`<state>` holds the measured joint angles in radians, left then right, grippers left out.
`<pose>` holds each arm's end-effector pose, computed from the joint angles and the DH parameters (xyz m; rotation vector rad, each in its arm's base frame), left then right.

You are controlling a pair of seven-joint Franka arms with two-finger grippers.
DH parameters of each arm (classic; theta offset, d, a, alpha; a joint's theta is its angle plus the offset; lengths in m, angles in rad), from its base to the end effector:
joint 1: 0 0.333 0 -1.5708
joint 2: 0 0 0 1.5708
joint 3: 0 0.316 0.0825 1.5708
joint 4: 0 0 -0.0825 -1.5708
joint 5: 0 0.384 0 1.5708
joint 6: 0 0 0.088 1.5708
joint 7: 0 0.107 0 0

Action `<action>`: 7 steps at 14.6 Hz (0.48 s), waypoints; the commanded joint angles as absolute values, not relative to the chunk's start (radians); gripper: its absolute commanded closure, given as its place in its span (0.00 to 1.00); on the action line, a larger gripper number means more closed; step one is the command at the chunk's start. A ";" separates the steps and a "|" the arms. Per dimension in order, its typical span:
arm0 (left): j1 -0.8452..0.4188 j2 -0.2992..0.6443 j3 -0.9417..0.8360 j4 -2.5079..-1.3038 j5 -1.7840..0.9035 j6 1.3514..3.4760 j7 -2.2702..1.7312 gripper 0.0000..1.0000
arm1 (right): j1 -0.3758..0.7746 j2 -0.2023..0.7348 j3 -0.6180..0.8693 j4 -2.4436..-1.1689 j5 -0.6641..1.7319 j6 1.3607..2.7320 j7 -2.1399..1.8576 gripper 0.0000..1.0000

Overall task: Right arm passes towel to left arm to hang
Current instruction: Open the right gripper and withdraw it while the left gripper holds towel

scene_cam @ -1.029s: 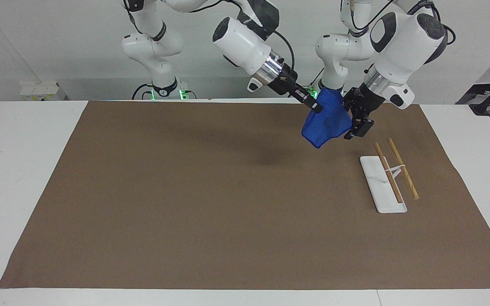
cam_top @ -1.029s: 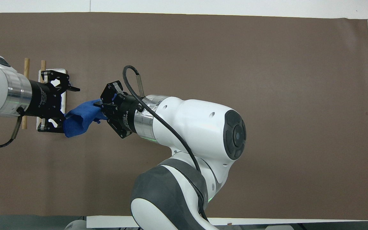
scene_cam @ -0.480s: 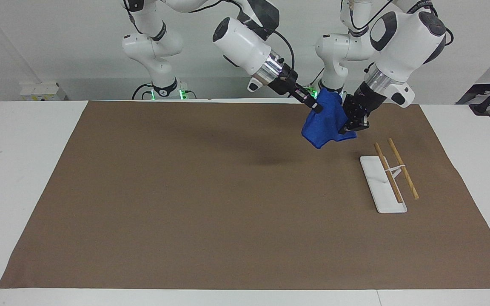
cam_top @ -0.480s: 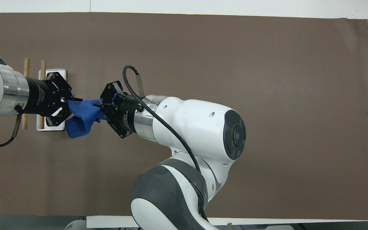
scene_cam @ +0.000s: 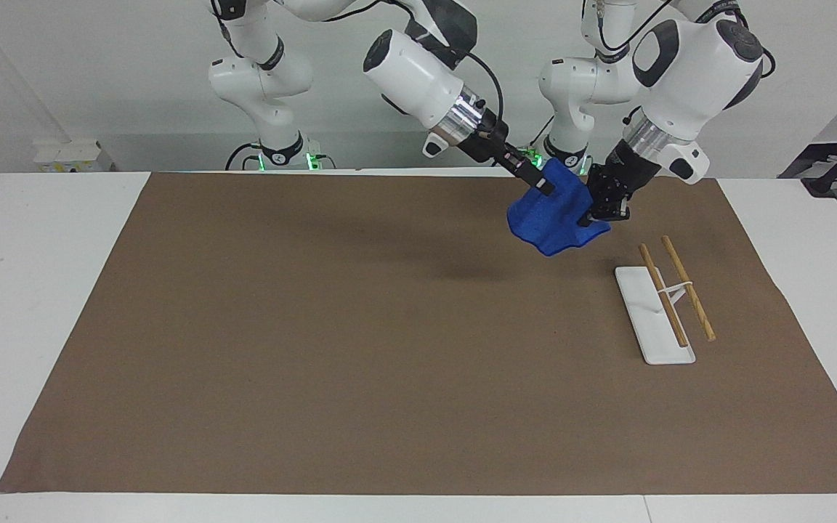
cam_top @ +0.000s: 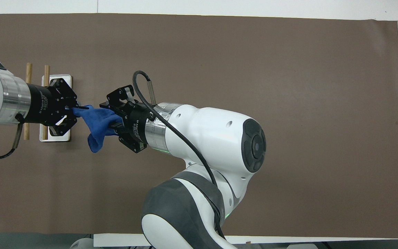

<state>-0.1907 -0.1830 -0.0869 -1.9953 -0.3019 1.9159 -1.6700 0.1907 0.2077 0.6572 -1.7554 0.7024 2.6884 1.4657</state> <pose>0.4895 -0.1642 0.5521 2.1352 1.9517 -0.2448 0.4761 0.4559 0.5495 -1.8264 1.2538 0.3641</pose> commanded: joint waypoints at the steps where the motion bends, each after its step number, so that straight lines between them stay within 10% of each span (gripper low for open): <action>1: -0.193 -0.206 -0.080 -2.026 -0.319 1.974 -1.664 1.00 | 0.172 0.203 0.655 -1.773 0.709 2.683 1.305 0.00; 7: -0.058 -0.204 -0.077 -2.052 -0.319 2.054 -1.309 0.99 | 0.140 0.078 0.459 -2.020 0.706 2.683 0.449 0.00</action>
<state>-0.0994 -0.1822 -0.0785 -2.0029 -0.3018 2.0187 -1.4366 0.1587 0.1527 0.5318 -1.9180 0.6995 2.6889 0.6993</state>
